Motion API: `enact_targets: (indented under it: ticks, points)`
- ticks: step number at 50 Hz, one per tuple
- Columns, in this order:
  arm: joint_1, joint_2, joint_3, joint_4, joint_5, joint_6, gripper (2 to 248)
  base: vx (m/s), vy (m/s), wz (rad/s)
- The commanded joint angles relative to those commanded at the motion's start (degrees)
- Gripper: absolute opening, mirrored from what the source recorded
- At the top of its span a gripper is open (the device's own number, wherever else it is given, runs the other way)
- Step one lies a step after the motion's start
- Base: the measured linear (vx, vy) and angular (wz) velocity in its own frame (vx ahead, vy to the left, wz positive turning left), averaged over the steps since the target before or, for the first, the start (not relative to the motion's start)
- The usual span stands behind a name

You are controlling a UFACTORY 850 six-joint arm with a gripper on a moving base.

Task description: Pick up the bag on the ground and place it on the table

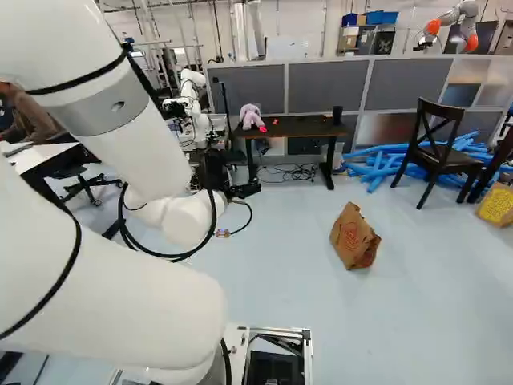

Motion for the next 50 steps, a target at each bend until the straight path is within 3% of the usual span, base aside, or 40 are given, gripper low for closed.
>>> enact_targets:
  ticks: [26, 50]
  points:
    - [0.00, 0.00, 0.00, 0.00, 0.00, 0.00, 247, 0.070, -0.073, -0.154]
    - [0.00, 0.00, 0.00, 0.00, 0.00, 0.00, 247, 0.103, -0.114, -0.225]
